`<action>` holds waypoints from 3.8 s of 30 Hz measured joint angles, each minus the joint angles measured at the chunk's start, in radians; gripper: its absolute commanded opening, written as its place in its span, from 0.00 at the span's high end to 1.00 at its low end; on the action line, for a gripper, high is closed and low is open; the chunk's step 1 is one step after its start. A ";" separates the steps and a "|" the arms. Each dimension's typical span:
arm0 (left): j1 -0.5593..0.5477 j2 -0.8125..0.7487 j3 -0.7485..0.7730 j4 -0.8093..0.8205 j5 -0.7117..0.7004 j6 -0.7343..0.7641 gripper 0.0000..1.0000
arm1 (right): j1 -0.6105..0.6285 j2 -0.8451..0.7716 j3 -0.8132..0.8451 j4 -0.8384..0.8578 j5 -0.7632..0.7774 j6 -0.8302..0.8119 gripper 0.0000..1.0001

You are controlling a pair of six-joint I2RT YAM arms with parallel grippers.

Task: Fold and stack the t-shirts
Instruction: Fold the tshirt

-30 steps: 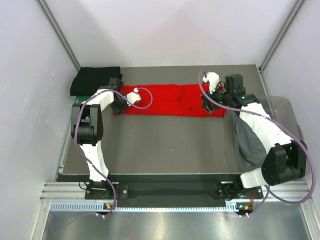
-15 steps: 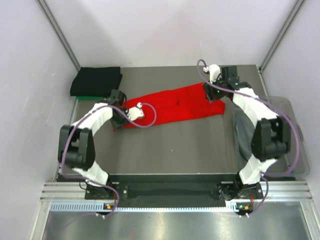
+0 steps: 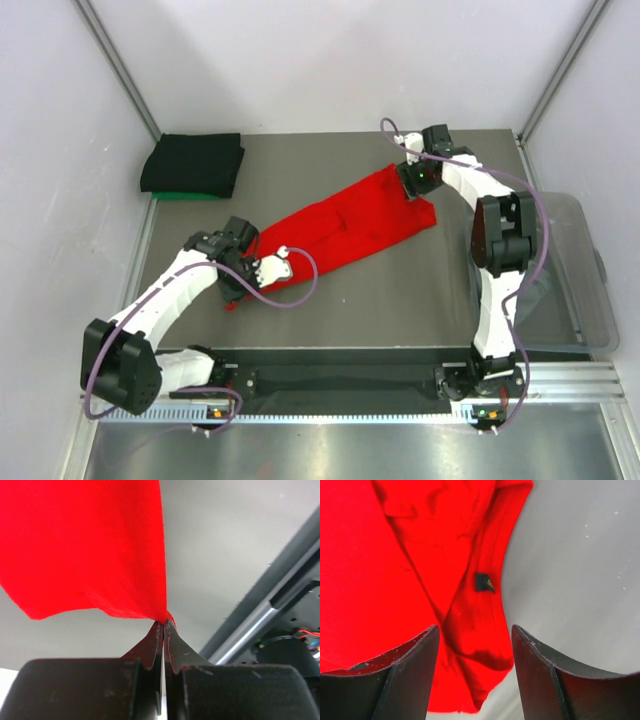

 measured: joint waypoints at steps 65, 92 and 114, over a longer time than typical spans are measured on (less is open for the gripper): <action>-0.700 0.728 0.641 0.113 0.301 -0.356 1.00 | 0.211 0.608 0.675 0.574 0.195 -0.221 1.00; -0.533 0.383 0.673 0.290 0.264 -0.664 0.63 | 0.219 -0.381 -0.126 0.537 0.296 0.122 0.18; 0.019 0.036 -0.219 0.555 0.414 -1.397 0.55 | 0.095 -0.935 -1.220 0.177 -0.494 0.826 0.27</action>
